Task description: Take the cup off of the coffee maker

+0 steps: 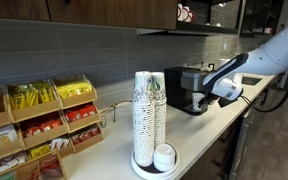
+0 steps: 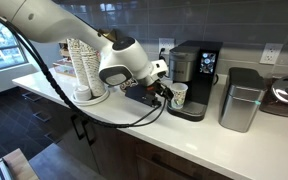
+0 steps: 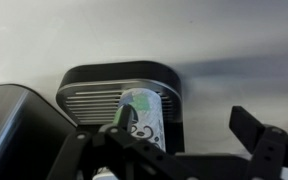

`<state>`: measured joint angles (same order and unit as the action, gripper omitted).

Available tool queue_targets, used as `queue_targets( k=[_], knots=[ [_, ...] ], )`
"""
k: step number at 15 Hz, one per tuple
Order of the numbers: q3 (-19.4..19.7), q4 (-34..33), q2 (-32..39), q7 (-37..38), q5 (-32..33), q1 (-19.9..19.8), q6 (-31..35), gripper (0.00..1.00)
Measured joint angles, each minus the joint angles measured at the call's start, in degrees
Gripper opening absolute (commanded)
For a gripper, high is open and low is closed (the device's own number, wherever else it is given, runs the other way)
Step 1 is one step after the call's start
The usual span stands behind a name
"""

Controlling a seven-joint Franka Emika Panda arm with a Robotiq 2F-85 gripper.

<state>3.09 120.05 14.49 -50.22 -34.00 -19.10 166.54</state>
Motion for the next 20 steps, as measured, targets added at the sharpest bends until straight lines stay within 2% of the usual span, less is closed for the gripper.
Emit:
queue_targets(
  k=[4,9,20],
  knots=[
    [-5.59,-4.18,2.79,-12.33,-12.04,-5.11,-0.01,1.0],
    [-8.28,-7.68,6.06,-21.81,-19.62,-9.42,-0.01,1.0],
    [-15.1,-14.7,11.19,-40.73,-38.82,-15.03,0.0,1.0]
  ],
)
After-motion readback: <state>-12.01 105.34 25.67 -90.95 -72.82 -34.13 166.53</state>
